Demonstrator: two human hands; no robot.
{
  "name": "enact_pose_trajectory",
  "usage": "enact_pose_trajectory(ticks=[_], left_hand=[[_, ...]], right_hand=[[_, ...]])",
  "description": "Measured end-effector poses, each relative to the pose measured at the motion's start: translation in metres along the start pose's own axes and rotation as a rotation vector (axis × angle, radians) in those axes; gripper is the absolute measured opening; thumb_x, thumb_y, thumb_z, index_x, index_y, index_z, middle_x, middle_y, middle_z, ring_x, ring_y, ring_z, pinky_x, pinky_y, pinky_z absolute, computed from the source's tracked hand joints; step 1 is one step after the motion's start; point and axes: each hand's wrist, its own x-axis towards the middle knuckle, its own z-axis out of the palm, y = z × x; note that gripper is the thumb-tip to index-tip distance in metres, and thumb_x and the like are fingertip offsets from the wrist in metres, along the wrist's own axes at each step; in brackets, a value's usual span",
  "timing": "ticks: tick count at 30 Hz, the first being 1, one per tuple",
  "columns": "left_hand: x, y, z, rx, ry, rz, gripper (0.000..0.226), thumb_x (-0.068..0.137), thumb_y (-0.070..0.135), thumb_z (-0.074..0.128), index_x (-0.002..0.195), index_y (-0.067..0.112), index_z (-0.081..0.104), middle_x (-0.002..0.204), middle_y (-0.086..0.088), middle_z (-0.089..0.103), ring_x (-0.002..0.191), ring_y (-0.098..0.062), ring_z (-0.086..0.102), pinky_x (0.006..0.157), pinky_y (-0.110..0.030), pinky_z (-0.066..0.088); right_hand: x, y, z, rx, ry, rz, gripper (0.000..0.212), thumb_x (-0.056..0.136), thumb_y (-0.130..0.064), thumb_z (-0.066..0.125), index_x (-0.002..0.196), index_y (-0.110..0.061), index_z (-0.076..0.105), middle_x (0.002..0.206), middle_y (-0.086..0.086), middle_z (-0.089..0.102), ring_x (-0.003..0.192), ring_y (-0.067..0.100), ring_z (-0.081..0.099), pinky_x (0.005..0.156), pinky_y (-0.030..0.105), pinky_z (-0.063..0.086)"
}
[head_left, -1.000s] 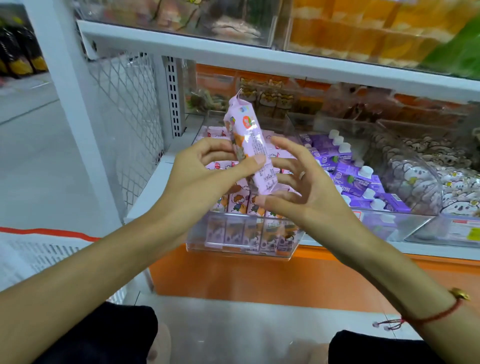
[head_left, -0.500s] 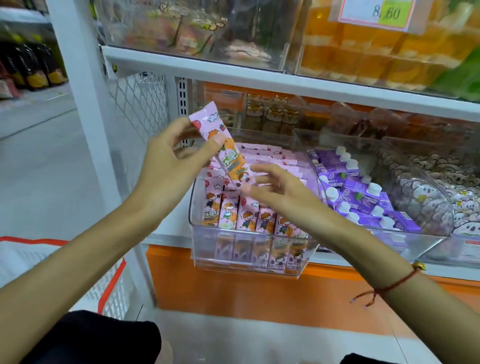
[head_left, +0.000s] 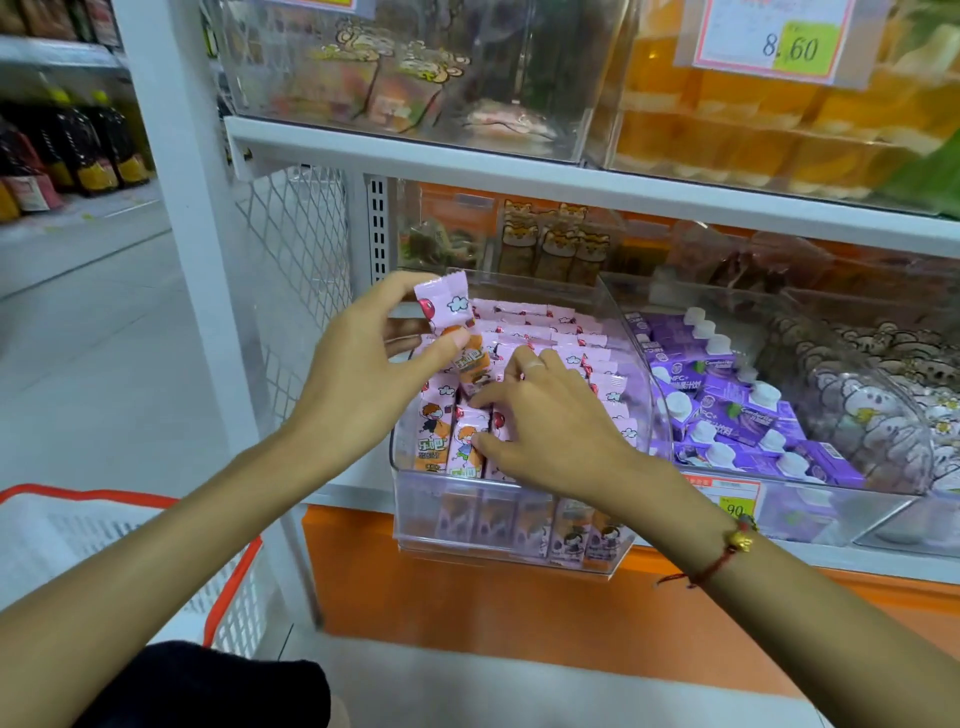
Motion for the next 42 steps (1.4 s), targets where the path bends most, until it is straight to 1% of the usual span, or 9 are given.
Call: enact_pose_trajectory(ticks=[4, 9, 13, 16, 20, 25, 32, 39, 42], left_hand=[[0.010, 0.001, -0.007, 0.077, -0.186, 0.000, 0.032, 0.072, 0.048, 0.067, 0.102, 0.043, 0.058, 0.096, 0.028, 0.067, 0.090, 0.003, 0.066, 0.082, -0.016, 0.052], [0.032, 0.002, -0.013, 0.394, -0.407, 0.002, 0.046, 0.073, 0.049, 0.073, 0.112, 0.041, 0.052, 0.109, 0.007, 0.066, 0.099, -0.009, 0.064, 0.090, -0.040, 0.052], [0.045, 0.002, -0.003, 0.793, -0.491, 0.178, 0.047, 0.071, 0.054, 0.074, 0.110, 0.033, 0.059, 0.110, 0.010, 0.064, 0.101, -0.010, 0.058, 0.076, -0.030, 0.044], [0.052, -0.001, 0.011, 1.042, -0.657, 0.257, 0.047, 0.075, 0.053, 0.072, 0.112, 0.026, 0.067, 0.109, 0.004, 0.062, 0.105, -0.017, 0.051, 0.083, -0.033, 0.044], [0.059, -0.002, 0.016, 1.085, -0.804, 0.233, 0.037, 0.082, 0.045, 0.067, 0.114, 0.027, 0.068, 0.105, 0.005, 0.067, 0.101, -0.016, 0.052, 0.078, -0.027, 0.041], [0.052, 0.006, 0.008, 0.889, -0.702, 0.223, 0.026, 0.088, 0.035, 0.063, 0.113, 0.031, 0.064, 0.106, 0.012, 0.060, 0.109, -0.014, 0.049, 0.079, -0.028, 0.038], [0.028, 0.008, 0.011, 1.106, -0.786, 0.292, 0.042, 0.082, 0.059, 0.061, 0.114, 0.033, 0.060, 0.106, 0.012, 0.059, 0.103, -0.013, 0.045, 0.083, -0.031, 0.040], [0.013, 0.018, -0.005, 0.818, -0.715, 0.209, 0.006, 0.089, 0.043, 0.060, 0.091, 0.040, 0.055, 0.082, 0.023, 0.049, 0.083, 0.004, 0.046, 0.066, -0.013, 0.034], [0.006, 0.027, -0.009, 0.744, -0.540, 0.234, 0.002, 0.091, 0.036, 0.059, 0.092, 0.037, 0.059, 0.081, 0.025, 0.050, 0.082, 0.006, 0.049, 0.063, -0.011, 0.031]], right_hand=[[-0.012, 0.006, 0.000, 0.148, 0.057, -0.007, 0.033, 0.085, -0.039, 0.062, 0.118, -0.032, 0.063, 0.112, -0.001, 0.044, 0.101, 0.016, 0.035, 0.078, 0.028, 0.028], [-0.021, 0.012, 0.002, 0.309, 0.070, -0.015, 0.033, 0.084, -0.038, 0.066, 0.116, -0.031, 0.065, 0.115, -0.004, 0.052, 0.097, 0.008, 0.034, 0.078, 0.026, 0.029], [-0.021, 0.012, 0.004, 0.334, 0.086, -0.016, 0.034, 0.083, -0.036, 0.067, 0.116, -0.031, 0.065, 0.113, -0.005, 0.054, 0.095, 0.006, 0.033, 0.075, 0.024, 0.027], [-0.022, 0.012, 0.005, 0.335, 0.094, 0.000, 0.033, 0.083, -0.035, 0.067, 0.115, -0.030, 0.066, 0.112, -0.005, 0.055, 0.097, 0.009, 0.037, 0.073, 0.024, 0.026], [-0.023, 0.010, 0.003, 0.330, 0.089, 0.024, 0.033, 0.083, -0.036, 0.066, 0.116, -0.030, 0.065, 0.112, -0.003, 0.055, 0.103, 0.015, 0.042, 0.075, 0.026, 0.031], [-0.028, 0.012, -0.004, 0.303, 0.068, 0.014, 0.032, 0.088, -0.033, 0.060, 0.120, -0.029, 0.061, 0.115, -0.003, 0.059, 0.107, 0.017, 0.046, 0.083, 0.033, 0.043], [-0.042, 0.022, -0.010, 0.120, 0.063, -0.003, 0.036, 0.095, -0.030, 0.047, 0.130, -0.027, 0.054, 0.129, -0.007, 0.055, 0.121, 0.016, 0.042, 0.089, 0.029, 0.036], [-0.045, 0.023, -0.008, 0.140, 0.062, -0.002, 0.037, 0.096, -0.029, 0.047, 0.132, -0.024, 0.051, 0.126, -0.001, 0.056, 0.121, 0.019, 0.041, 0.087, 0.031, 0.037], [-0.044, 0.023, -0.008, 0.142, 0.045, -0.005, 0.037, 0.096, -0.030, 0.048, 0.132, -0.024, 0.050, 0.127, -0.002, 0.056, 0.120, 0.018, 0.042, 0.085, 0.030, 0.038]])
